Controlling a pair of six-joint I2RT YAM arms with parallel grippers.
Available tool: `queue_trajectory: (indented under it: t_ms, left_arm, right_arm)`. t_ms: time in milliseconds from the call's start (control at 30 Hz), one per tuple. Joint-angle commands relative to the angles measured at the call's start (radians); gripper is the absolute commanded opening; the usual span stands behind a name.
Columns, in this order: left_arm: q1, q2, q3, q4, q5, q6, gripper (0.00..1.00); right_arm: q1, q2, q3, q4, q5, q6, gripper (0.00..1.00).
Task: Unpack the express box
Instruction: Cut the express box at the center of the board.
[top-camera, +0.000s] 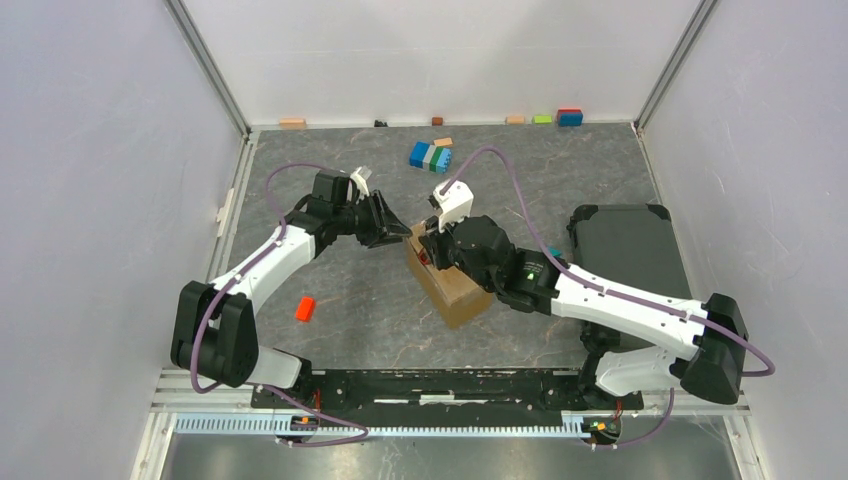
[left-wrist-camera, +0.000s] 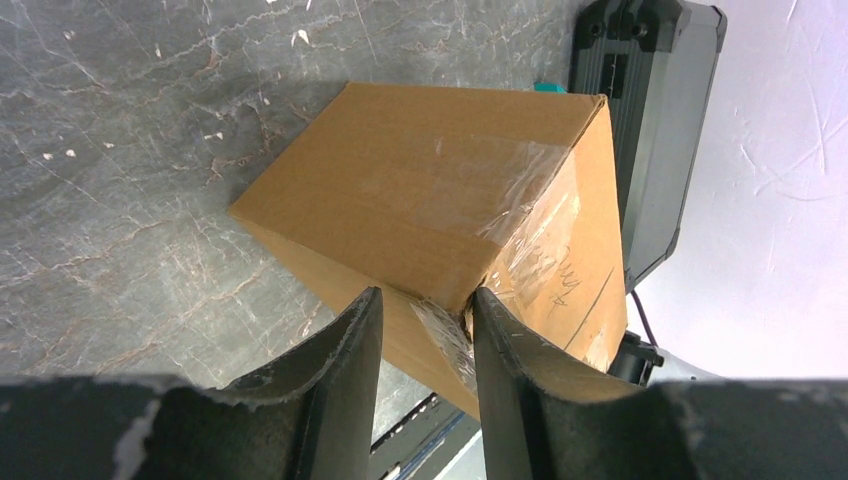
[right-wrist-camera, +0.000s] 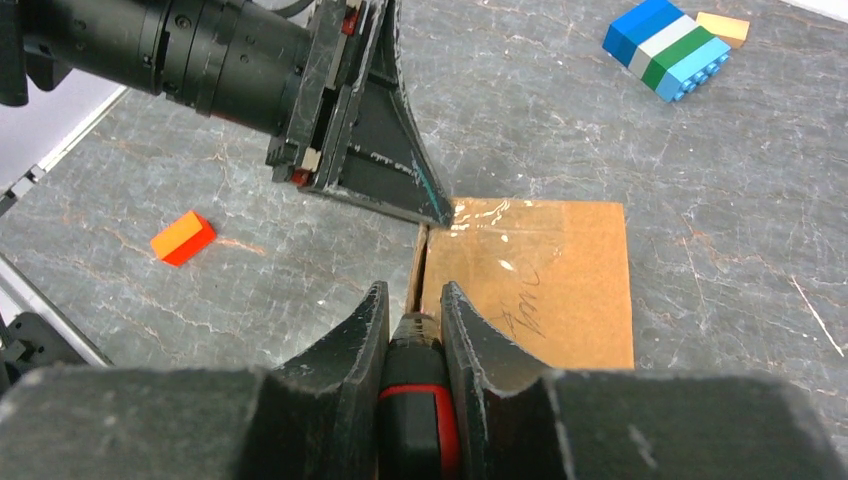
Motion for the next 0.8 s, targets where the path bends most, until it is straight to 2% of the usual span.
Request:
queue_trajectory:
  t_ms: [0,233,533,767]
  left_arm:
    - [0.009,0.018,-0.001,0.003,-0.169,-0.008,0.44]
    - [0.009,0.014,-0.002,0.001,-0.172,-0.006,0.44]
    - [-0.026,-0.014,0.016,-0.041,-0.172,0.035,0.45]
    - [-0.045,-0.066,0.011,-0.082,-0.163,0.071,0.49]
  right_arm:
    - [0.017,0.013,0.049,-0.145,-0.002,0.015,0.00]
    - [0.021,0.011,0.088,-0.201,0.000,0.009,0.00]
    - [0.011,0.059,0.131,-0.181,0.015,-0.030,0.00]
    - [-0.050,0.114,0.206,-0.203,-0.071,-0.082,0.00]
